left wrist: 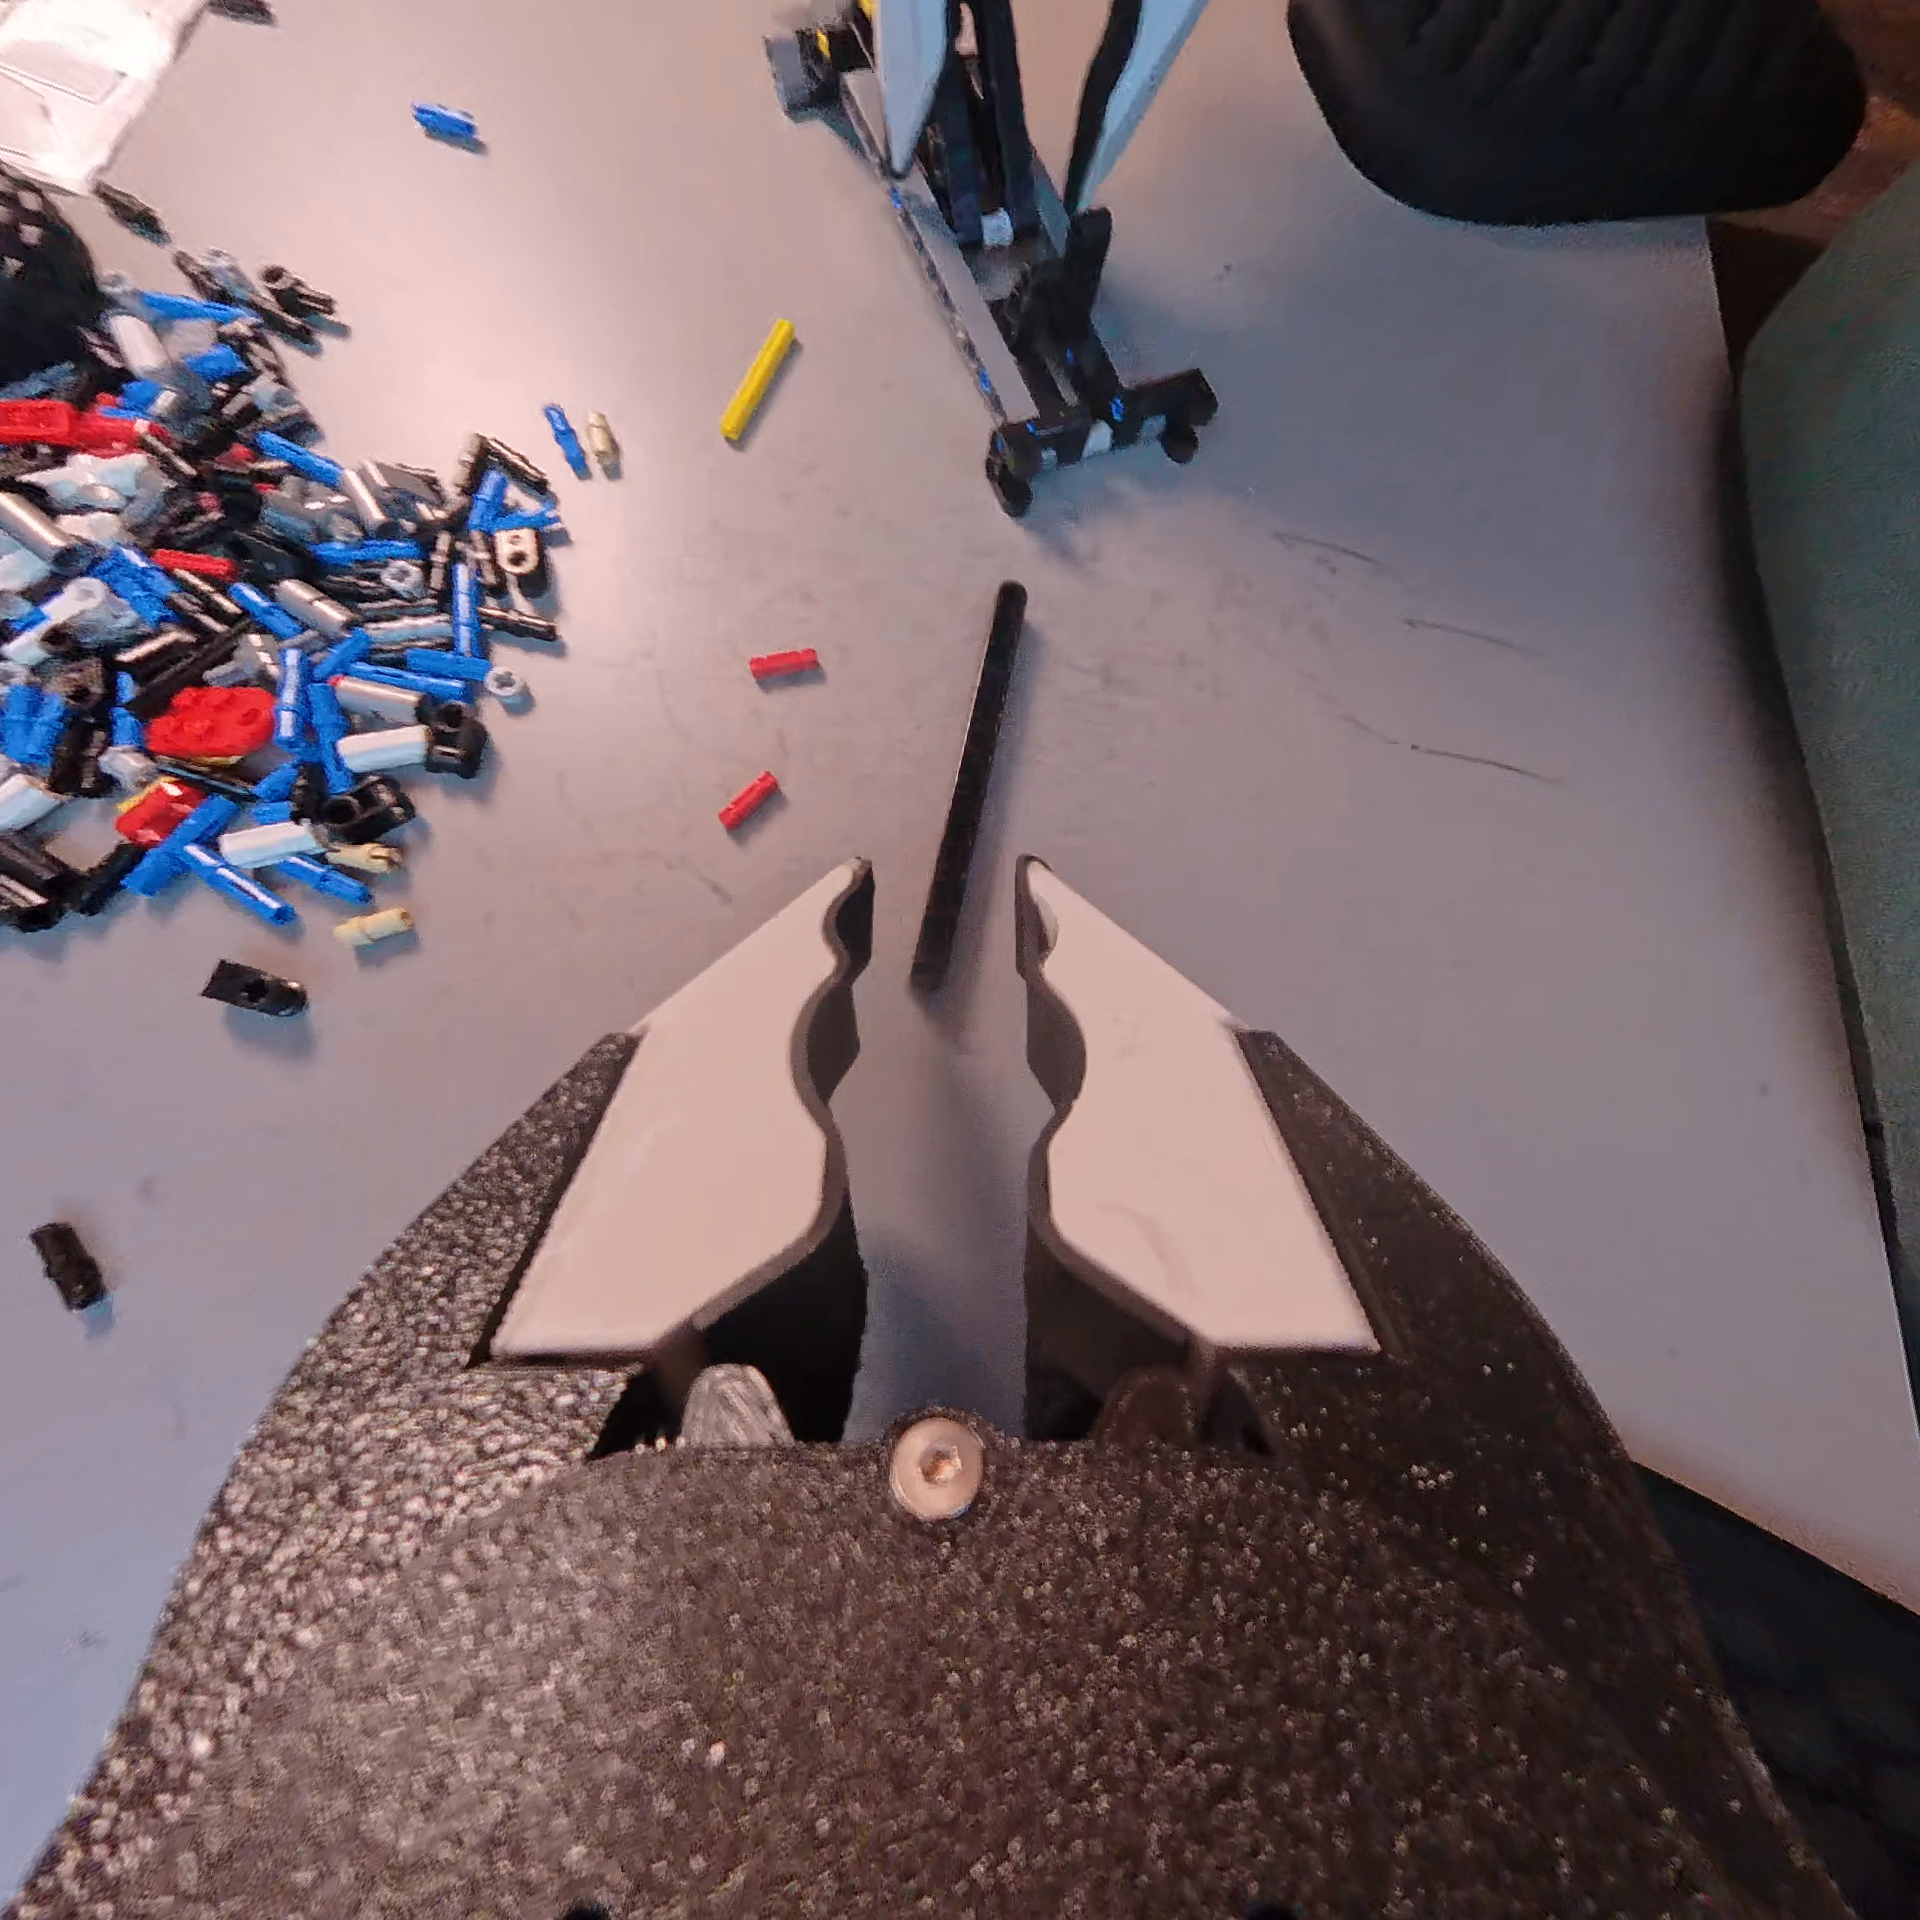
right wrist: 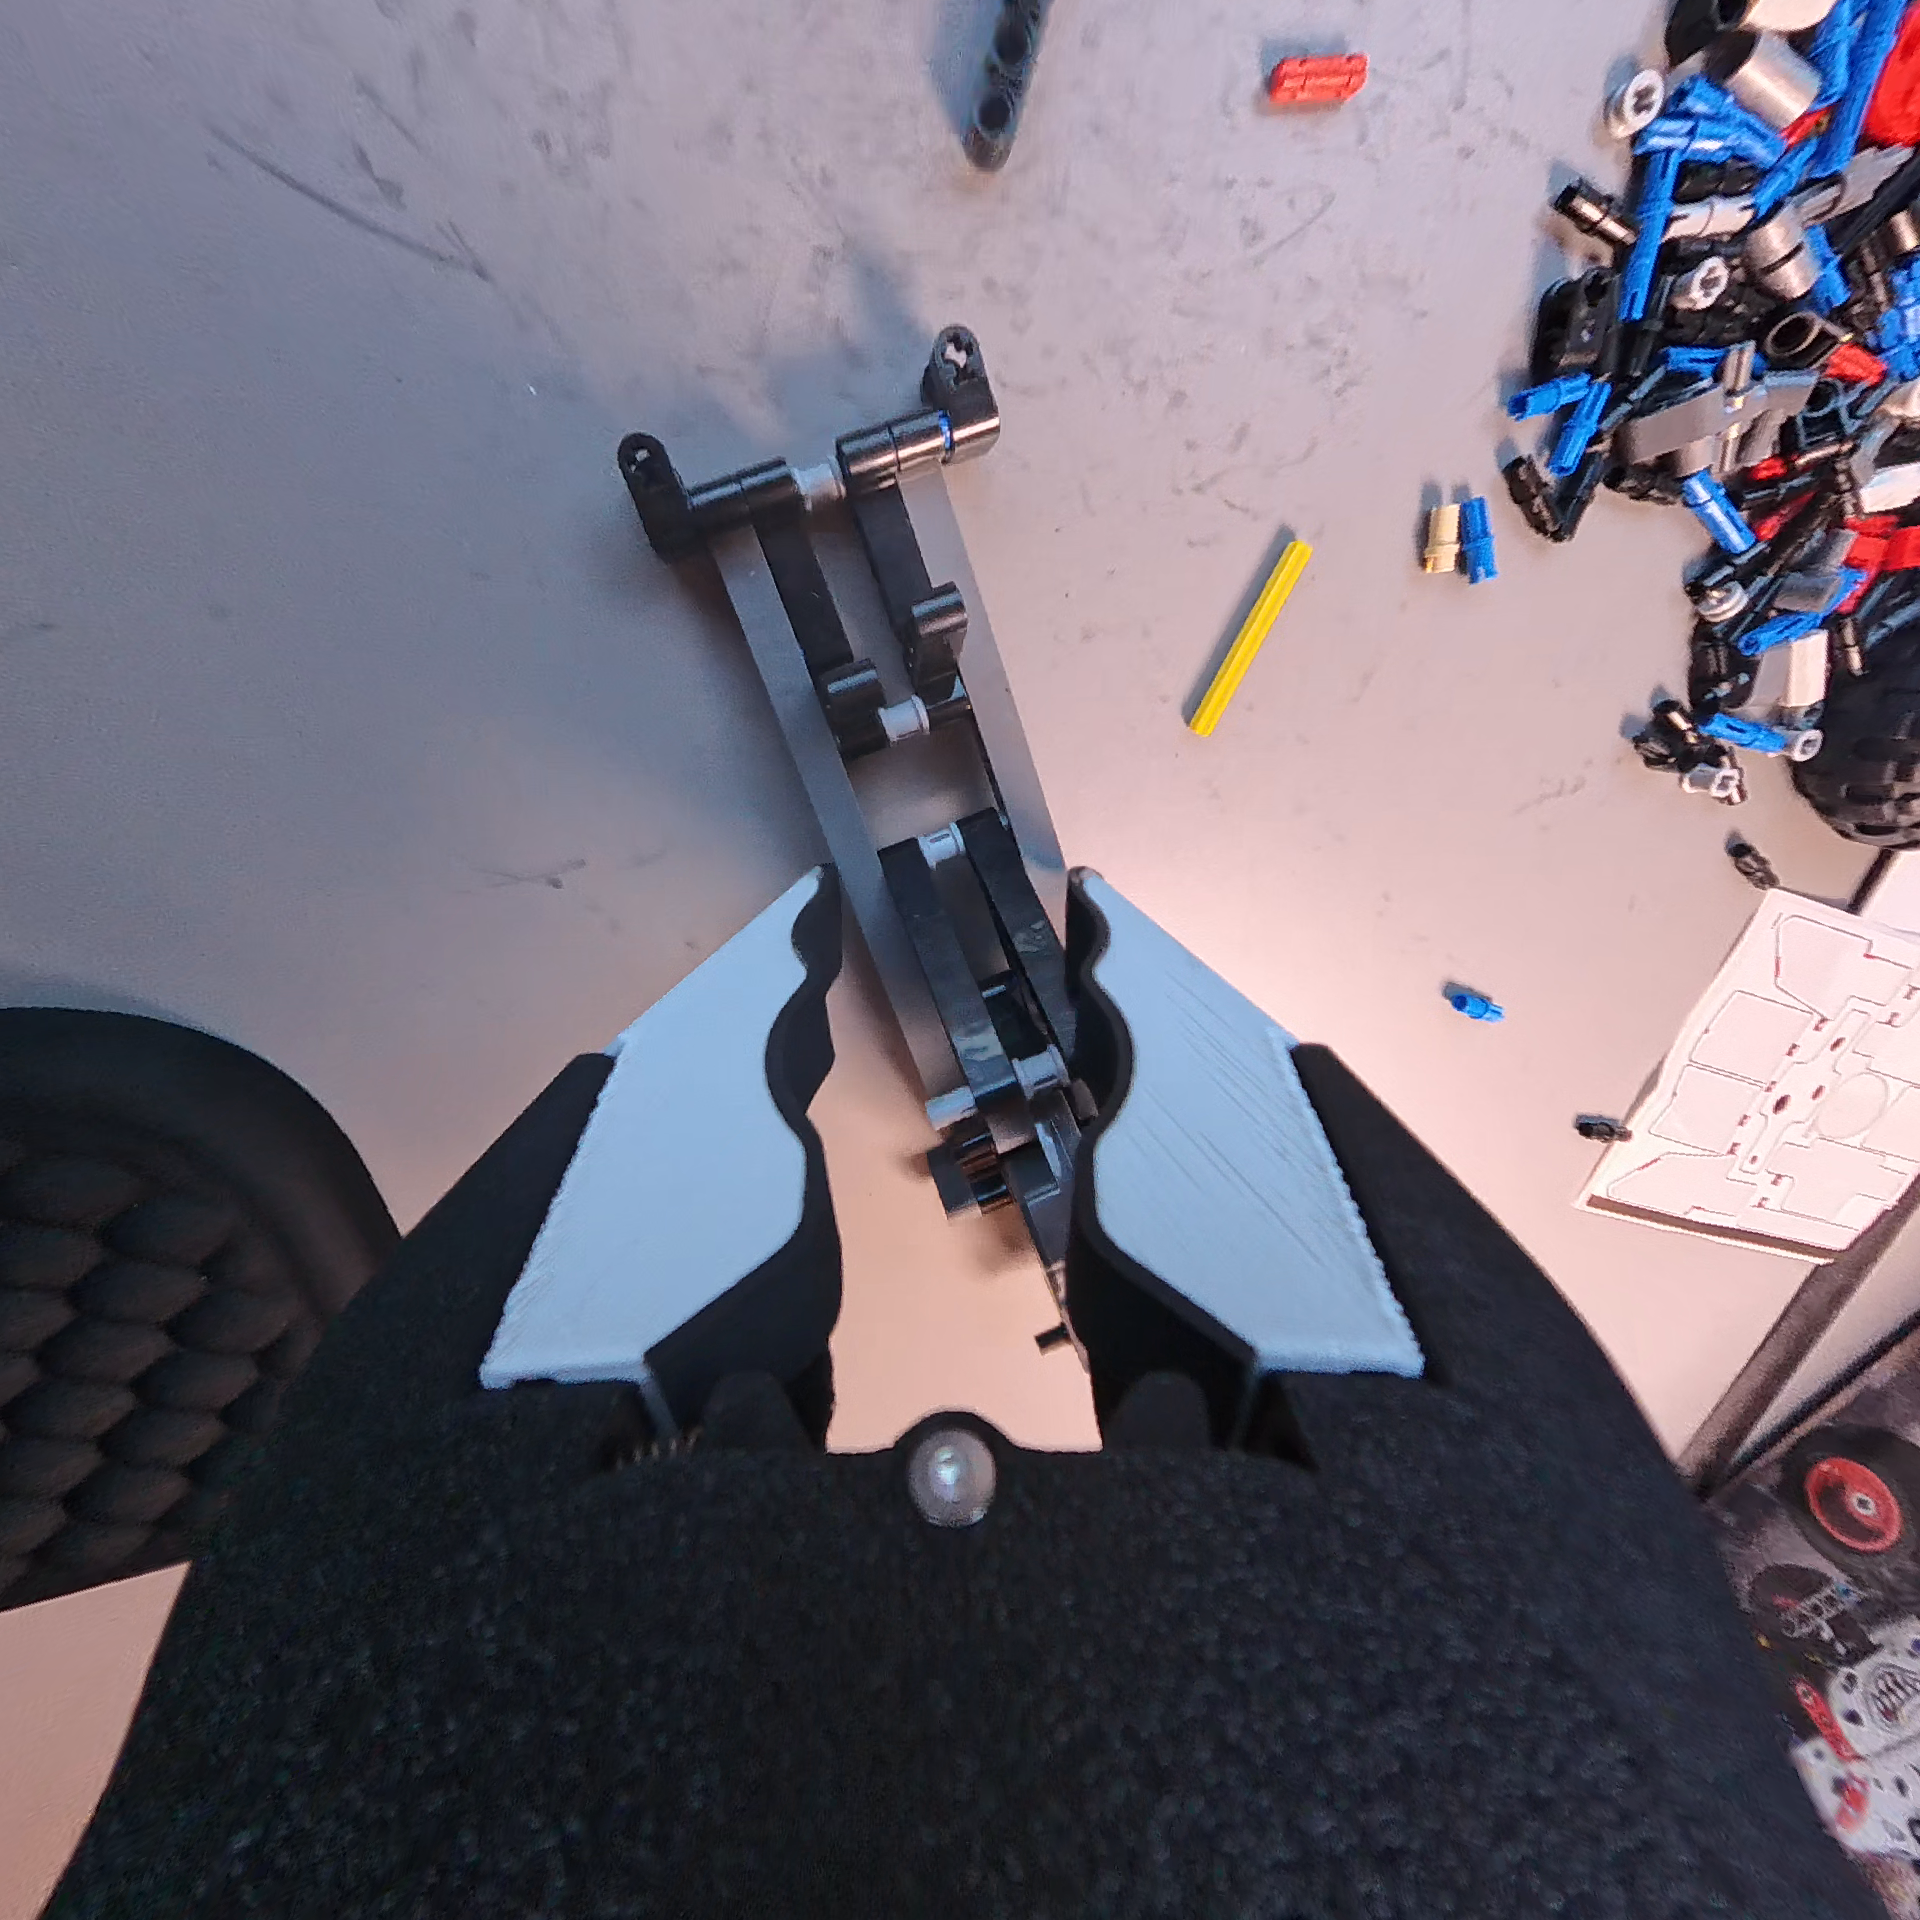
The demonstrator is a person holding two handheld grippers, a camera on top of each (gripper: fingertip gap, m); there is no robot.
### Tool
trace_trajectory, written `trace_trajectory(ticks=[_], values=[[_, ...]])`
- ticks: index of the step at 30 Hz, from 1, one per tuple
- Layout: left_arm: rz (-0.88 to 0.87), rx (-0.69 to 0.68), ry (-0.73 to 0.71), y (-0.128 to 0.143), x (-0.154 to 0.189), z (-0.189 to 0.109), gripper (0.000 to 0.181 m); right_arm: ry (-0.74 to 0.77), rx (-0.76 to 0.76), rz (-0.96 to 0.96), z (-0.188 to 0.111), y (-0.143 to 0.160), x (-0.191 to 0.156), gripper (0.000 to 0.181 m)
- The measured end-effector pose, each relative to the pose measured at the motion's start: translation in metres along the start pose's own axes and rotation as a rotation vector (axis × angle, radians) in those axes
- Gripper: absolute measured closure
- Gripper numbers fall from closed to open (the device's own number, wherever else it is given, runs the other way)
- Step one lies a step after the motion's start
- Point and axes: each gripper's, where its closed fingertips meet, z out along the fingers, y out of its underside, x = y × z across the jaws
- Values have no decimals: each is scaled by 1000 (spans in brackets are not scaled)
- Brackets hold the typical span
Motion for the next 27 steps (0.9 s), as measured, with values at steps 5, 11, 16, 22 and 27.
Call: trace_trajectory(ticks=[5, 11, 16, 22, 27], values=[[17, -9, -165, -3, -44, 6, 154, 22, 79, 39, -13, -8, 9, 136], [91, -96, -110, 2, -46, 29, 160, 39, 152, 83, -21, -13, 12, 138], [111, -91, -88, 1, -42, 32, 178, 36, 186, 130, -18, -5, 8, 140], [155, -50, -87, -2, -27, 15, 178, 39, 260, 196, -28, 6, -2, 140], [145, -80, -67, 1, -30, 31, 176, 55, 295, 217, -37, 7, -6, 140]])
